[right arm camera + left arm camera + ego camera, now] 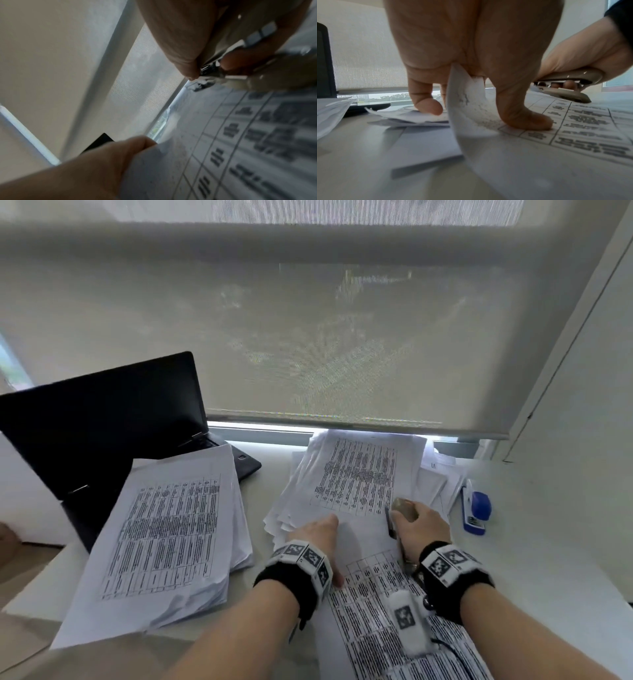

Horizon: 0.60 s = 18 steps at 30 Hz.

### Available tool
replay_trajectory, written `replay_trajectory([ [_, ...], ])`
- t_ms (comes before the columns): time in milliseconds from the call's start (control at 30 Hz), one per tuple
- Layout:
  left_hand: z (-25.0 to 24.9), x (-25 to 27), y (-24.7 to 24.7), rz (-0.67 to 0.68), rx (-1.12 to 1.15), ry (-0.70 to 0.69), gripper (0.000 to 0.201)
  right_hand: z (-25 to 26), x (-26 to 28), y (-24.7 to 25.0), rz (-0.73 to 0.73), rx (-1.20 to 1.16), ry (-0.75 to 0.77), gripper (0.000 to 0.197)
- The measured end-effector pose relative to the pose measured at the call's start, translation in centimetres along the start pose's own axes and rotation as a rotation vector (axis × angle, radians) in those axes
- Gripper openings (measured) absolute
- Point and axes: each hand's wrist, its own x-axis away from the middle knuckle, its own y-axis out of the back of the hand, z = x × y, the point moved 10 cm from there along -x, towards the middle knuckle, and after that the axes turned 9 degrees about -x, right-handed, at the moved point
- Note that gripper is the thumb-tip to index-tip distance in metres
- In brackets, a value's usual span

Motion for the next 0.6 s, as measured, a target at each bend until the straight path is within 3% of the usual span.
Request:
replay_trajectory([
  [167,0.4,-0.3,0.2,-0.025,0.062,0.037,0.076,-2.8,3.6,3.3,0.109,0.069,0.088,0.033],
  [300,-0.5,0.6,0.8,-0.013,-0.041,0.035,0.089,-8.5,7.4,9.0,0.082,0.070,-0.021,0.035],
  [467,-1.1,2.1,1.5,-0.093,-0.042,0.041,0.071,-16.2,14.2,15.1,0.035,-0.084,-0.217,0.034],
  [600,-3.3,3.4,2.7,-0.208,-0.138,-0.032,0.037,-21.3,19.3,15.3,0.059,-0.159,-0.309,0.034],
])
